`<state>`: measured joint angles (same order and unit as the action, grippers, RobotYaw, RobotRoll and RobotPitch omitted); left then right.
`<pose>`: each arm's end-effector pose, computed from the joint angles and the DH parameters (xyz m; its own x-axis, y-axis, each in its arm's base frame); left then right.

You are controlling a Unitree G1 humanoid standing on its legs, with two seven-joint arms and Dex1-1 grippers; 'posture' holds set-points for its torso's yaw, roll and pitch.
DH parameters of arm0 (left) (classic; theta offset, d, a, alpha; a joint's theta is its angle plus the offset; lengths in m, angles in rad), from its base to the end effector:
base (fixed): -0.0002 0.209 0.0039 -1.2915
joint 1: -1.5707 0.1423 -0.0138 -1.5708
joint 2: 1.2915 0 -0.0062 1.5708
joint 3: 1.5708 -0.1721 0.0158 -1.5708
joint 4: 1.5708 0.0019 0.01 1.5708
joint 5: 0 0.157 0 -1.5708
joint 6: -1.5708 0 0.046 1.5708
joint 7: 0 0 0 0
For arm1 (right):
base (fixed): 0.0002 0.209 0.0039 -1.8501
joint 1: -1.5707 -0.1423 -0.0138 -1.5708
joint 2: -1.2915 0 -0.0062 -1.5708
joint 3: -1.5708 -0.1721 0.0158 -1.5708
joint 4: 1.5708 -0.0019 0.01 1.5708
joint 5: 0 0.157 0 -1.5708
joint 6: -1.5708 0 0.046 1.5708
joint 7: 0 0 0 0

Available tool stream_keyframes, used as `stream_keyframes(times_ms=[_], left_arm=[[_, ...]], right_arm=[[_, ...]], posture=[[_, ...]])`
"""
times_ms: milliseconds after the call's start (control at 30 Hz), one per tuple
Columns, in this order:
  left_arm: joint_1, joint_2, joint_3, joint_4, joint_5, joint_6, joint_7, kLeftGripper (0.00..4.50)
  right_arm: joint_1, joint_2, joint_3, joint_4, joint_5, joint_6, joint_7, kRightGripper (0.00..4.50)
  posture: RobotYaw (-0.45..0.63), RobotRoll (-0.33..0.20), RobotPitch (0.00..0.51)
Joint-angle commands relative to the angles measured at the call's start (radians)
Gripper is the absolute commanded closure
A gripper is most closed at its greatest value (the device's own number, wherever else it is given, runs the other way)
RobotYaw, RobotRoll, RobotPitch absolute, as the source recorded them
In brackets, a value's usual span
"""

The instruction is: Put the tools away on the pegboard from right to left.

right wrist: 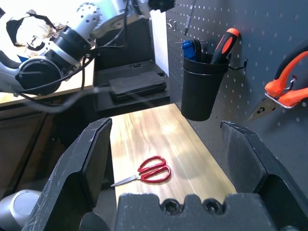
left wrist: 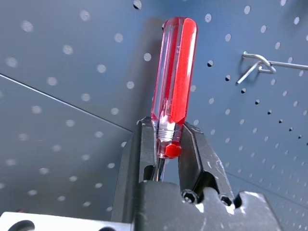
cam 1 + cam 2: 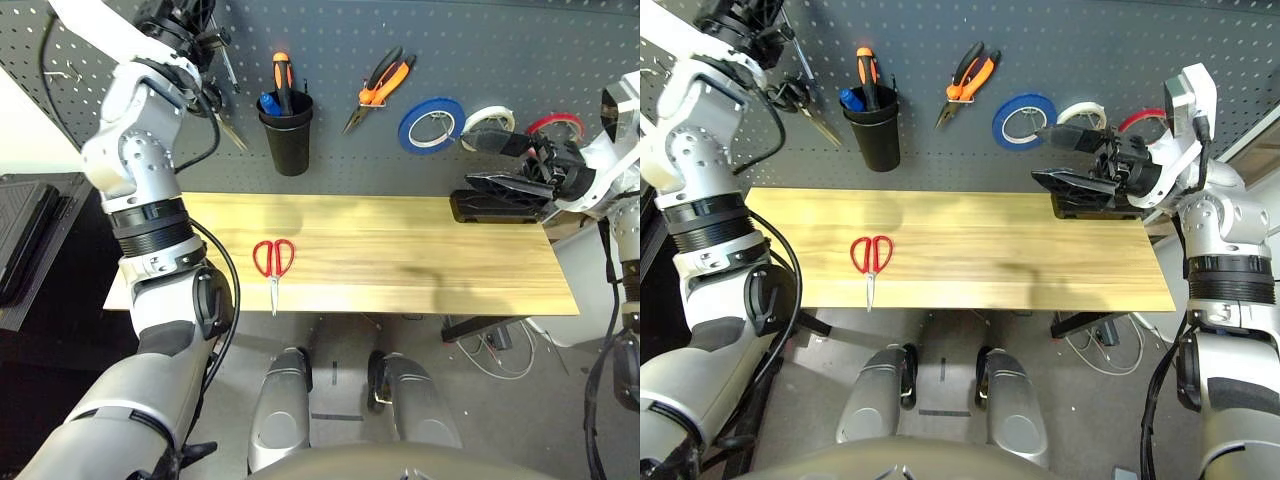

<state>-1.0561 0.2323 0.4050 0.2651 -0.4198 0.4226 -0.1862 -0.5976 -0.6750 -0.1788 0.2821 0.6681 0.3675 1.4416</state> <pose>0.3289 0.1937 0.2965 0.8712 -0.1547 0.4659 0.3160 0.9030 -0.2912 0.2992 -0.2810 0.2076 0.2341 0.9629 0.1340 -0.9674 0.2444 -0.0659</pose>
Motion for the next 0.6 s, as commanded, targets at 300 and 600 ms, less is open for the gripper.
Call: stream_keyframes(times_ms=[300,600], left_arm=[[-0.005,-0.041,-0.098,0.205,0.049,-0.214,-0.04,3.76],[0.059,-0.027,-0.16,0.22,0.105,-0.263,-0.061,3.76]], right_arm=[[0.065,0.001,-0.04,-0.088,0.031,0.011,-0.045,0.0],[0.053,0.016,-0.061,-0.118,0.066,0.022,-0.089,0.0]], posture=[[-0.08,0.0,0.112],[-0.08,0.0,0.108]])
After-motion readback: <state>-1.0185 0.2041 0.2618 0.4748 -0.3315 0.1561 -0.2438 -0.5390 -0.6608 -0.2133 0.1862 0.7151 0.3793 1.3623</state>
